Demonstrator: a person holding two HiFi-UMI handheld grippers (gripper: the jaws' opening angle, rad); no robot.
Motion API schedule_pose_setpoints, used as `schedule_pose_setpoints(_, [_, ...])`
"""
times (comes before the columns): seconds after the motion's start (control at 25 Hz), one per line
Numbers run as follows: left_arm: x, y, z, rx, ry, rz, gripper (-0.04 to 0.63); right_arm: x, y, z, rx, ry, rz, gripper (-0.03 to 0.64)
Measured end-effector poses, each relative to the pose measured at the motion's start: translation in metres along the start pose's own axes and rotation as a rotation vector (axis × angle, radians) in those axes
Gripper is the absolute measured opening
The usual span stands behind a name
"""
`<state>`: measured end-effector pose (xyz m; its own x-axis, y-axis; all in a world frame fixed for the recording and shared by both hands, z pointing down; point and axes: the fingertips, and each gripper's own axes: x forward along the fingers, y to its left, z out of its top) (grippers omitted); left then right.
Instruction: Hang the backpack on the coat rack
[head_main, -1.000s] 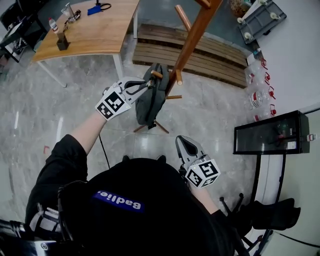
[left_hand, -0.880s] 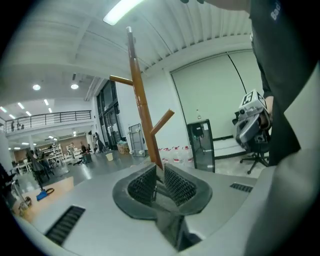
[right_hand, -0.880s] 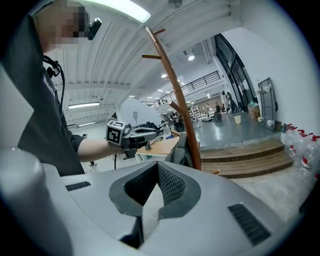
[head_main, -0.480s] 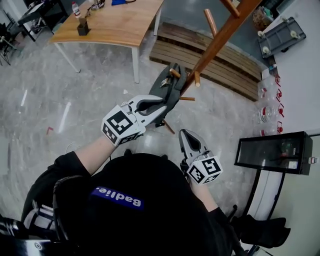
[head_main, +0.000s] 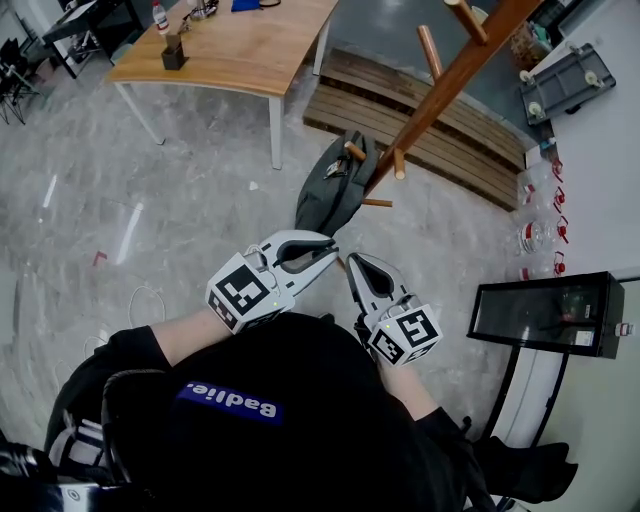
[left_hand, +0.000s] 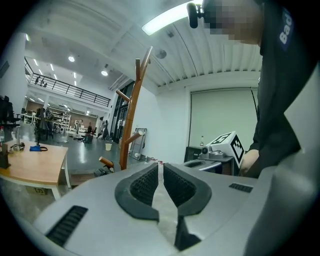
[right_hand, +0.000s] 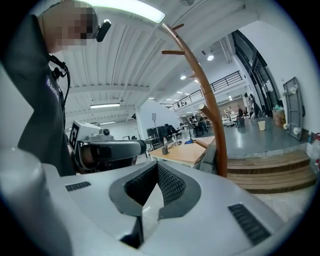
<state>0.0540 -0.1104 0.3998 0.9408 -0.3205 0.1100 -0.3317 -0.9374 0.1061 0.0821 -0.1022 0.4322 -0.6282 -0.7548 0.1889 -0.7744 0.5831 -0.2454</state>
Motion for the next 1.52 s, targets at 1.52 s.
schedule_pose_setpoints(1.52, [0.007,-0.04,-0.026,0.072,0.053,-0.076,0.009,-0.015,0.017,-0.011,-0.066,0.006,-0.012,0.005])
